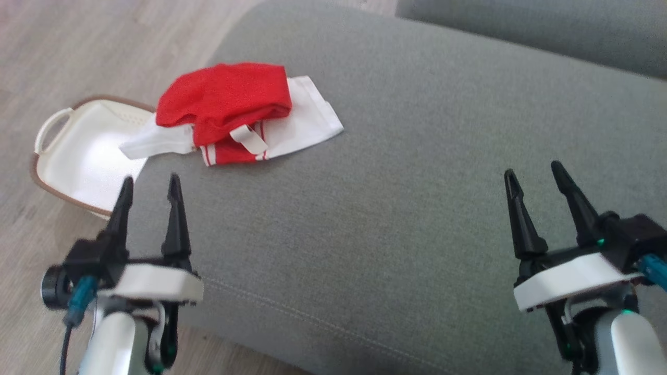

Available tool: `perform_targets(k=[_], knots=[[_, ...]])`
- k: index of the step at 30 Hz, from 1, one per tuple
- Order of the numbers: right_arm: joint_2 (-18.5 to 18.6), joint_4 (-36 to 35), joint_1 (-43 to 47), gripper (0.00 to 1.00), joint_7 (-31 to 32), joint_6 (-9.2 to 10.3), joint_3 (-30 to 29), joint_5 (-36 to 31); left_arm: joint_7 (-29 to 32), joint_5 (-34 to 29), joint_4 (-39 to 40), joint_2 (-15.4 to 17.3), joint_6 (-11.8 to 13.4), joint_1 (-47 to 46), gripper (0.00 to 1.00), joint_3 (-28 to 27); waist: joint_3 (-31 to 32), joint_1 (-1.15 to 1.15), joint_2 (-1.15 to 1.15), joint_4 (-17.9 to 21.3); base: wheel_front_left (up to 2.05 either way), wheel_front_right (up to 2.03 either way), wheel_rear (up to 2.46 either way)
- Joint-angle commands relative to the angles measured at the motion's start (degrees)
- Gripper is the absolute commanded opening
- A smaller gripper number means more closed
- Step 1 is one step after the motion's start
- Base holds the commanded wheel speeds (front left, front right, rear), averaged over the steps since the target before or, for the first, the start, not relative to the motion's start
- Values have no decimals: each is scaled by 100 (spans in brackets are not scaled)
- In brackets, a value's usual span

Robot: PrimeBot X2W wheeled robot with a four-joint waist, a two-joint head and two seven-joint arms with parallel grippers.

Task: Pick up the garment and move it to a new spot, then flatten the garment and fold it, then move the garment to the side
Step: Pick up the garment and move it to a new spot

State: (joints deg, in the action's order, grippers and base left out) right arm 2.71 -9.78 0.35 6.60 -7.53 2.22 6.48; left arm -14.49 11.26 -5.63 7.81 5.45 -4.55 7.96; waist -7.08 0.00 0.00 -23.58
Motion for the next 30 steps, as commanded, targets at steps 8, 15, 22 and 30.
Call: perform_targets(k=[8,15,22,30], knots=[[282,-566,-671,100,286,4,216,-160,-51,180,-682,-68,-277,-1552,100,-427,-1121,0,0,372,0,0,0],[453,-746,-1006,100,438,4,283,-227,142,524,-2838,54,-704,-3040,100,-509,-1852,0,0,617,0,0,0],[513,-761,-1148,100,436,4,295,-226,884,755,-4945,240,-980,-4132,100,-505,-2082,0,0,745,0,0,0],[473,-725,-1169,100,405,4,265,-211,1299,829,-5975,358,-1147,-4694,38,-383,-2125,0,0,814,0,0,0]])
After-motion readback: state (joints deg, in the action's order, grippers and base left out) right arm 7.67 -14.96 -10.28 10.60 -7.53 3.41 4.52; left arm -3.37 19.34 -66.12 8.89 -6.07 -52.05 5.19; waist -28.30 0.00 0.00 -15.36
